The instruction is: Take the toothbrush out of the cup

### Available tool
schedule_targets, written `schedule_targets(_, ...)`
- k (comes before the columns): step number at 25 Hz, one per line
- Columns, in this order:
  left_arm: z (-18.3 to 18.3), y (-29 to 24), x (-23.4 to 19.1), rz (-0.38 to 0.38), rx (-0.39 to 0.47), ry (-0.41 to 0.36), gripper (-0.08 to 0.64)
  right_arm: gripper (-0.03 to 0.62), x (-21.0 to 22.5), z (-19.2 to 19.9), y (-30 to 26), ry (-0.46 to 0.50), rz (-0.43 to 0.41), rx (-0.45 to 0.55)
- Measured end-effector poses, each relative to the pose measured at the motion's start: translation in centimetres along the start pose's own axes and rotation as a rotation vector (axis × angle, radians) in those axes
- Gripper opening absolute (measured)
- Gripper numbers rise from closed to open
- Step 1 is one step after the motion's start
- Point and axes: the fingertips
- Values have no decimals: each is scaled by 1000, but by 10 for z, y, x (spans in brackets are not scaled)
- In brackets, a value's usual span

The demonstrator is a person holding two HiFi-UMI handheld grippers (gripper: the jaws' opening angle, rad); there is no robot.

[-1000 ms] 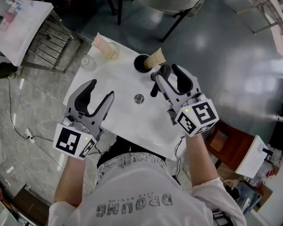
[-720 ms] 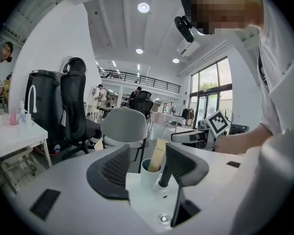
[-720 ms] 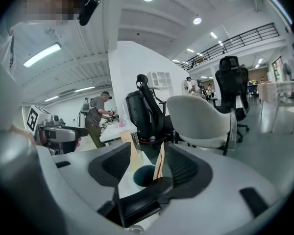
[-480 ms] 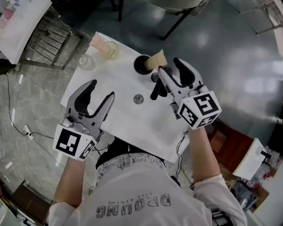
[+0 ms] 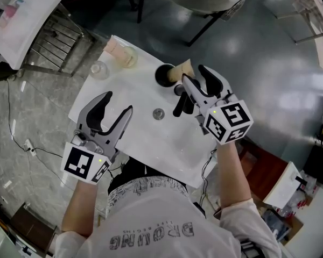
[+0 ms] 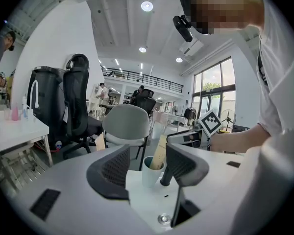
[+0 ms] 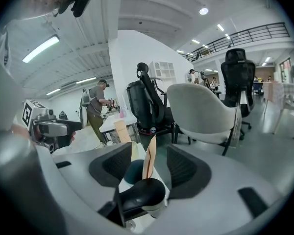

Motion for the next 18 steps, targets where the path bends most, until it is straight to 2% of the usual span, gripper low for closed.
schedule_targets(5, 1, -1, 0, 2, -4, 4, 244, 219, 0, -1, -4, 5, -1, -6)
schedule_targets(18, 4, 2, -2, 4, -4, 13, 244, 149, -3, -1, -7, 31, 2, -25)
Point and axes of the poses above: the fingertips, and each gripper's own axes: y backward along the fingers, x to its right, z out of its underside, and after that the axes turned 12 degrees about -x, right-handed
